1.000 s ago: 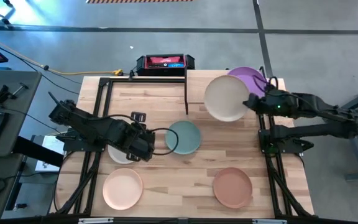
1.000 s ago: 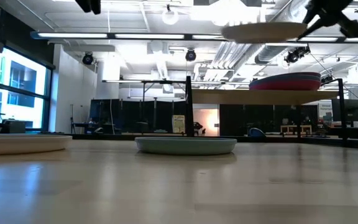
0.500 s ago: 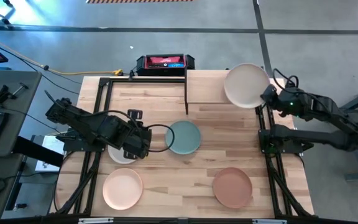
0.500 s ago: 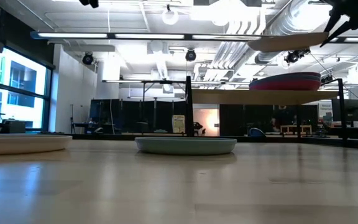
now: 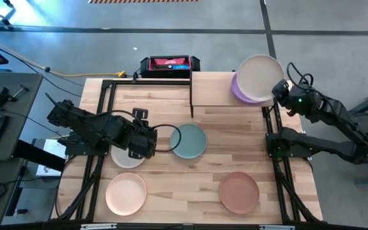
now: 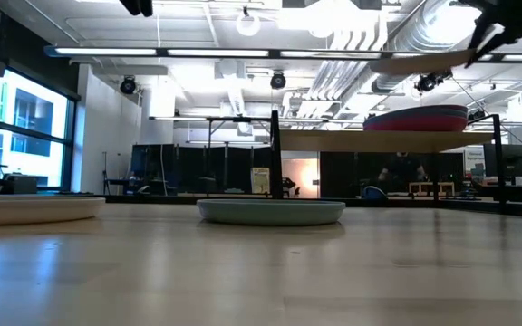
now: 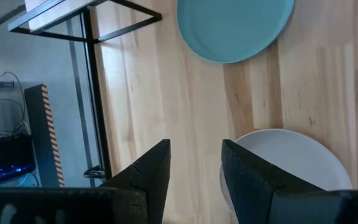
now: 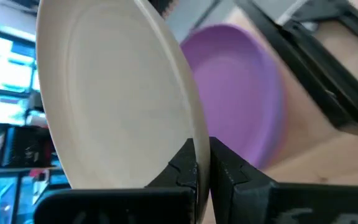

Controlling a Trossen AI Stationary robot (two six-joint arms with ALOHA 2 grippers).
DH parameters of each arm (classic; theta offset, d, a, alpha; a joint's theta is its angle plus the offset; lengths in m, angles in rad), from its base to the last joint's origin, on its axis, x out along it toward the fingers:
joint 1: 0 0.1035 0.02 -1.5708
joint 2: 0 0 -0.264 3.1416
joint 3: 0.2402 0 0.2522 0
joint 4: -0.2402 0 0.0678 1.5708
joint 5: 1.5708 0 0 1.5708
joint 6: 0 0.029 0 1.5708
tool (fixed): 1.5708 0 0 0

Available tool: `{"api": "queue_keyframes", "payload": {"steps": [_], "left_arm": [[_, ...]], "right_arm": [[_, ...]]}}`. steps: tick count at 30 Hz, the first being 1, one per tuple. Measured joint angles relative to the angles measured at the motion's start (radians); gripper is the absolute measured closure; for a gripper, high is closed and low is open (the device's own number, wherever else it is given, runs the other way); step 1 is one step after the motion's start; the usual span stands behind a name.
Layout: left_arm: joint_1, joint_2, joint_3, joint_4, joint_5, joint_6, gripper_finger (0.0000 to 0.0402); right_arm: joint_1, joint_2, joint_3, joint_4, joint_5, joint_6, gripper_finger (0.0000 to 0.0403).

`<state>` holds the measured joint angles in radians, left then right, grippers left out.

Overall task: Place and stack plates onto a shelf
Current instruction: Stack the white plate on top of the purple plate on the shelf

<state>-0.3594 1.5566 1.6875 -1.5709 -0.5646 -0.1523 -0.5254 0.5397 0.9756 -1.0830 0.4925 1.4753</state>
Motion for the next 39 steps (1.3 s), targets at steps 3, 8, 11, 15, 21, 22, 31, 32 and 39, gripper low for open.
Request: {"api": "queue_keyframes", "payload": {"steps": [3,8,11,15,21,22,31,32,39], "left_arm": [[0.023,0.000,0.000,0.000,0.000,0.017,0.0268],[0.056,0.000,0.000,0.000,0.001,0.025,0.0268],[0.069,0.000,0.000,0.000,0.001,0.026,0.0268],[0.082,0.000,0.000,0.000,0.002,0.025,0.0268],[0.093,0.000,0.000,0.000,0.002,0.017,0.0268],[0.093,0.000,0.000,0.000,0.002,0.013,0.0268],[0.093,0.000,0.000,0.000,0.004,-0.004,0.0268],[0.093,0.000,0.000,0.000,0.004,-0.004,0.0268],[0.093,0.000,0.000,0.000,0.004,-0.004,0.0268]], "right_arm": [[-0.035,0.011,0.000,0.082,-0.033,-0.068,0.0403],[-0.113,0.031,0.004,0.128,-0.138,-0.145,0.0403],[-0.158,0.061,0.050,0.120,-0.198,-0.197,0.0403],[-0.206,0.131,0.179,0.081,-0.246,-0.263,0.0403],[-0.263,0.274,0.364,-0.270,-0.266,-0.283,0.0403],[-0.267,0.293,0.373,-0.304,-0.266,-0.288,0.0403],[-0.300,0.395,0.365,-0.305,-0.303,-0.299,0.0403],[-0.310,0.401,0.365,-0.306,-0.304,-0.299,0.0403],[-0.345,0.411,0.365,-0.324,-0.321,-0.299,0.0403]]}}
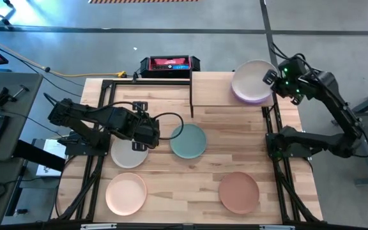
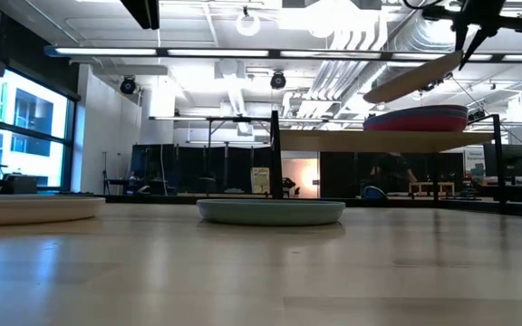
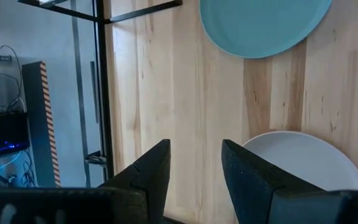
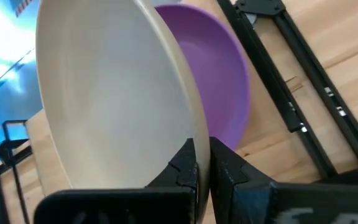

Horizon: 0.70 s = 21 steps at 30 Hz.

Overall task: Place and stack plates onto a shelf
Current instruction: Stack the white plate on top of the purple plate on the shelf

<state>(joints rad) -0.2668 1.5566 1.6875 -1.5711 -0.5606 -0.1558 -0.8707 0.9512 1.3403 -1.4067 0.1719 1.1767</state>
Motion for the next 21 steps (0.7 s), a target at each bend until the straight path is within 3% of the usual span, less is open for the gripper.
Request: {"api": "queue_keyframes", "payload": {"steps": [21], "left_arm": [[0.000,0.000,0.000,0.000,0.000,0.002,0.0268]], "right_arm": [[-0.002,0.120,-0.001,-0.024,0.041,-0.015,0.0403]]}}
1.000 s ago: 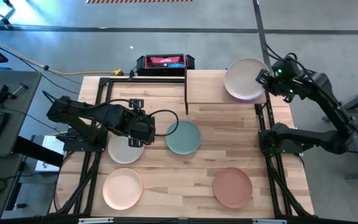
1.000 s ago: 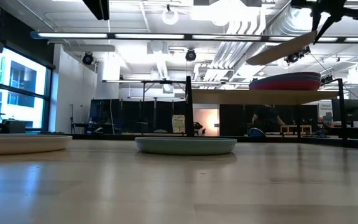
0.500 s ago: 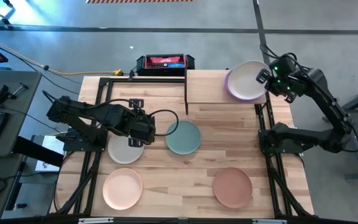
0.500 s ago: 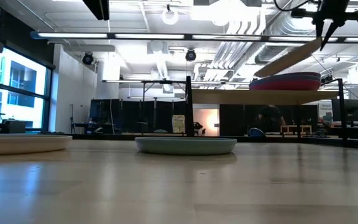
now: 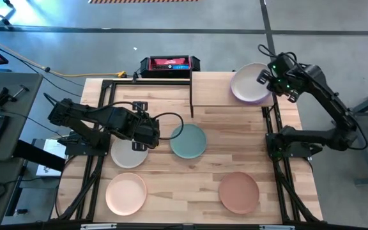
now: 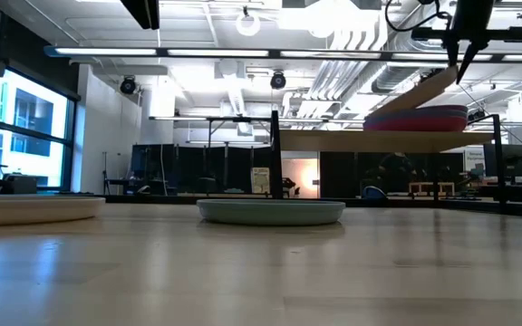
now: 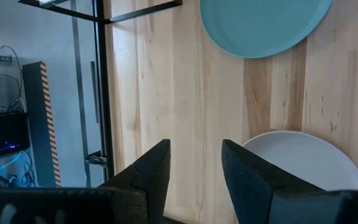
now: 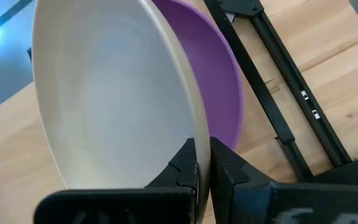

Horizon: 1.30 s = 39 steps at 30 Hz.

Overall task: Place and stack plates onto a shelf
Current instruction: Stack the white plate on top of the purple plate on the shelf, then put the brown plate on the shelf

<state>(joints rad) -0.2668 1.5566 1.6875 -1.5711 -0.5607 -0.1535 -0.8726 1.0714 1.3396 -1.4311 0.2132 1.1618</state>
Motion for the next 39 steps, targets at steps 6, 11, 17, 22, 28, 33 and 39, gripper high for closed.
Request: {"api": "queue_keyframes", "payload": {"steps": [6,11,17,22,28,33,39], "left_arm": [[0.000,0.000,0.000,0.000,0.000,0.001,0.0268],[0.000,0.000,0.000,0.000,0.000,0.001,0.0268],[0.000,0.000,0.000,0.000,0.000,0.001,0.0268],[0.000,0.000,0.000,0.000,0.000,0.001,0.0268],[0.000,0.000,0.000,0.000,0.000,0.001,0.0268],[0.000,0.000,0.000,0.000,0.004,0.001,0.0268],[0.000,0.000,0.000,0.000,0.033,0.000,0.0268]], "right_arm": [[0.000,0.014,0.000,0.000,0.022,-0.002,0.0401],[0.000,0.016,0.000,0.001,0.022,-0.017,0.0385],[0.000,0.016,0.000,0.000,0.036,-0.015,0.0360],[0.000,0.016,0.000,0.000,0.032,-0.019,0.0341],[0.000,0.016,0.000,-0.005,0.006,-0.064,0.0315],[0.000,0.016,0.000,-0.065,-0.042,-0.066,0.0294],[0.000,0.014,0.000,-0.113,-0.047,-0.071,0.0286]]}}
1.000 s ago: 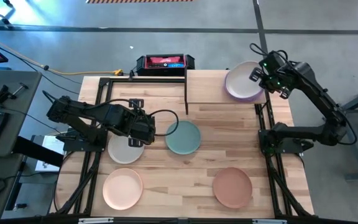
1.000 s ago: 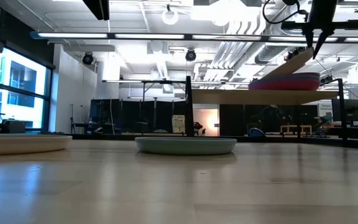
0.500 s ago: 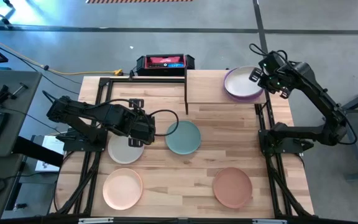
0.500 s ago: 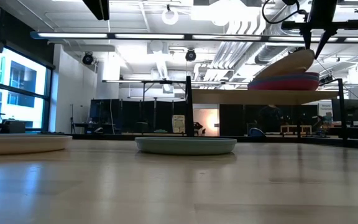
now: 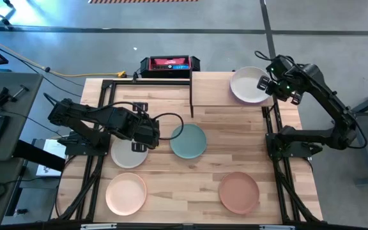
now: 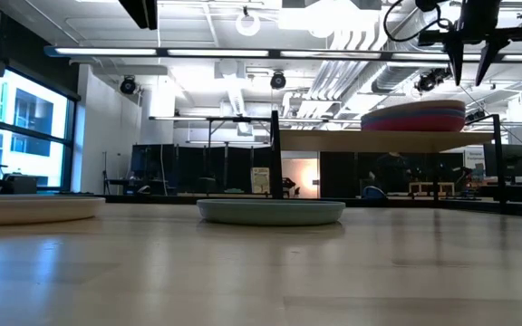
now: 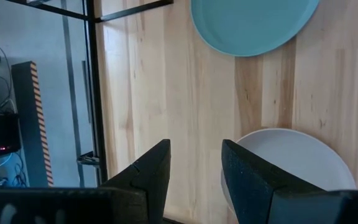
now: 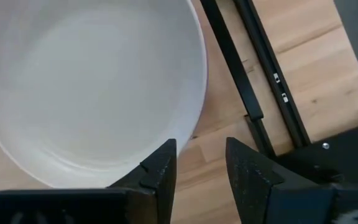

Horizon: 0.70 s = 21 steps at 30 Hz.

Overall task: Place and stack plates onto a shelf
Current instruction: Put the brown plate on the shelf

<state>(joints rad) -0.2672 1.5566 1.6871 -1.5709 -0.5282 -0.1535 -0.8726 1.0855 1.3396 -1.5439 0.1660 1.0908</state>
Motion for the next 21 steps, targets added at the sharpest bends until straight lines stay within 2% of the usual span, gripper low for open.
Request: {"api": "queue_keyframes", "payload": {"steps": [6,12,17,21], "left_arm": [[0.000,0.000,0.000,0.000,0.002,-0.003,0.0268],[0.000,0.000,-0.012,0.000,0.062,-0.053,0.0268],[-0.003,0.000,-0.070,0.012,0.097,-0.107,0.0268],[-0.003,0.001,-0.146,0.032,0.105,-0.131,0.0268]], "right_arm": [[0.000,0.000,0.000,0.000,-0.036,-0.010,0.0285],[0.028,0.000,0.000,0.000,-0.172,-0.138,0.0285],[0.123,0.000,0.000,0.006,-0.279,-0.181,0.0285],[0.237,0.000,0.000,0.017,-0.299,-0.175,0.0285]]}}
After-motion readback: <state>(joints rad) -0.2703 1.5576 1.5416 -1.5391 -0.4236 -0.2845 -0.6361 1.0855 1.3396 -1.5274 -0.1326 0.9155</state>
